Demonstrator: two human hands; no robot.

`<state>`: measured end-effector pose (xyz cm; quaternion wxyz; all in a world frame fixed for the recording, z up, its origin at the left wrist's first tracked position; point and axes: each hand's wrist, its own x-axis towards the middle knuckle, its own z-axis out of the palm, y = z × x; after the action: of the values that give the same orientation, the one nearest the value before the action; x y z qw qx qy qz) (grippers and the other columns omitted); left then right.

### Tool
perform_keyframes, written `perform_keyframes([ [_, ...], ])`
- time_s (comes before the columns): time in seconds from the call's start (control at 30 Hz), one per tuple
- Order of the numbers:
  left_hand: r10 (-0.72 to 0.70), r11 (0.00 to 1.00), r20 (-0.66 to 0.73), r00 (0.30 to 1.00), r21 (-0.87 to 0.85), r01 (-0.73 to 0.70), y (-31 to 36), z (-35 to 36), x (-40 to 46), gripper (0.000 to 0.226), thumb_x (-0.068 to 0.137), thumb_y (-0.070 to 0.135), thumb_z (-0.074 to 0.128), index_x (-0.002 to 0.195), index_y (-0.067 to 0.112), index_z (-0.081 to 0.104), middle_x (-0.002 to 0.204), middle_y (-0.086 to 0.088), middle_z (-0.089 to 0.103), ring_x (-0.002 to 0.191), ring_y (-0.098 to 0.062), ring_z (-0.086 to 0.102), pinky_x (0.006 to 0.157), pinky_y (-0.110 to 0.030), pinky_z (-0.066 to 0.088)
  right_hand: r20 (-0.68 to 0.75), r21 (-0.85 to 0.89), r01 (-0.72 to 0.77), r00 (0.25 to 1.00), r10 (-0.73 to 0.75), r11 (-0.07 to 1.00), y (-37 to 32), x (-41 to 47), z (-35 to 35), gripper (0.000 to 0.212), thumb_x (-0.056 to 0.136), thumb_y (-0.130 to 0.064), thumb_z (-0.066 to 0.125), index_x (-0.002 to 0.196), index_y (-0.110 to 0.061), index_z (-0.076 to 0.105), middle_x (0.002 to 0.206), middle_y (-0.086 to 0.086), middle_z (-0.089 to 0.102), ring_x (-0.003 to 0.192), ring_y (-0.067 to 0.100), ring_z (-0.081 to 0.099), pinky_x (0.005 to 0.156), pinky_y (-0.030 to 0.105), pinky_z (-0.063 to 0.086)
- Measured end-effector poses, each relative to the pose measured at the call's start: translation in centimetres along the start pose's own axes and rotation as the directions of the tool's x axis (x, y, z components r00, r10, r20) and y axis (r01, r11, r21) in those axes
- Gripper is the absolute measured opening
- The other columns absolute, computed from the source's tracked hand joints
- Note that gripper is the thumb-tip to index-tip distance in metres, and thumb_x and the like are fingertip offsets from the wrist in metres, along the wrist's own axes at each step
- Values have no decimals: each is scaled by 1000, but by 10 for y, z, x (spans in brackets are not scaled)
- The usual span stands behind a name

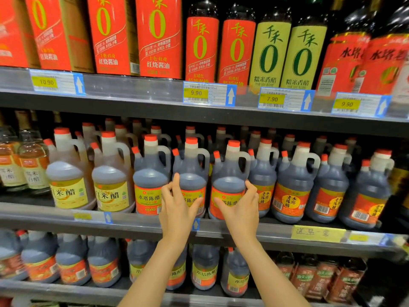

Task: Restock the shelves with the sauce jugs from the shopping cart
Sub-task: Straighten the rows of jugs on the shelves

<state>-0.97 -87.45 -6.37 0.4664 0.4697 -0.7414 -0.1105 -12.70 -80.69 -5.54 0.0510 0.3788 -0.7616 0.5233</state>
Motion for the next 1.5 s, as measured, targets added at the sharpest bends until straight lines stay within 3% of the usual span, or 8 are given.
perform_keyframes([
  [0.33,17,1000,11,1000,-20,-17,-3,-2,1,86,76,34,74,144,8,26,118,-18,44,103,-34,52,69,-38,48,56,15,12,998,-12,1000,-1,-2,-5,88,73,-39,76,141,-16,25,139,9,36,129,25,38,91,35,42],
  [0.9,60,997,-24,998,47,-59,-6,2,-4,88,72,34,77,142,8,30,103,-23,48,76,-39,56,47,-36,41,56,66,29,998,-33,997,1,-8,-8,91,75,-39,75,145,-21,19,143,4,32,132,22,37,98,33,41],
  [1.0,-28,995,-6,1000,94,28,-1,-6,-10,94,73,42,72,145,7,23,110,-25,50,94,-42,55,54,-46,47,65,117,47,996,-55,992,10,-7,-25,91,76,-41,73,146,-24,17,147,3,27,133,20,36,98,32,39],
  [1.1,-110,994,-89,990,-13,109,14,-14,-21,83,76,36,71,141,6,29,119,-24,47,110,-43,48,64,-53,48,-49,154,86,996,-79,984,30,7,-57,83,77,-35,74,143,-19,25,139,5,34,128,19,39,98,25,36],
  [1.23,147,967,-283,948,-162,-198,59,9,-37,55,77,17,73,122,9,42,108,-21,51,101,-31,50,77,-40,47,-150,117,42,988,-24,992,65,39,-98,78,79,-31,72,142,-13,29,138,8,37,128,21,40,101,29,35],
  [1.33,305,906,-272,913,-214,-366,102,48,-41,47,77,15,72,116,10,46,102,-15,54,97,-21,47,85,-26,38,-141,49,25,990,-18,998,83,60,-115,82,79,-32,72,144,-13,26,140,11,36,130,24,37,99,29,34],
  [1.4,342,906,-211,916,-184,-381,125,73,-41,52,75,13,75,118,10,46,107,-14,55,101,-20,49,85,-24,43,-109,-29,37,993,-40,999,89,69,-119,85,79,-35,72,145,-14,23,138,14,37,127,27,40,93,28,37],
  [1.5,293,953,-123,948,-36,-299,145,101,-38,66,67,17,81,121,10,43,111,-19,56,100,-33,57,69,-37,56,-44,-124,46,998,-52,991,93,77,-113,94,76,-42,72,148,-21,16,136,18,38,120,31,46,89,34,44],
])
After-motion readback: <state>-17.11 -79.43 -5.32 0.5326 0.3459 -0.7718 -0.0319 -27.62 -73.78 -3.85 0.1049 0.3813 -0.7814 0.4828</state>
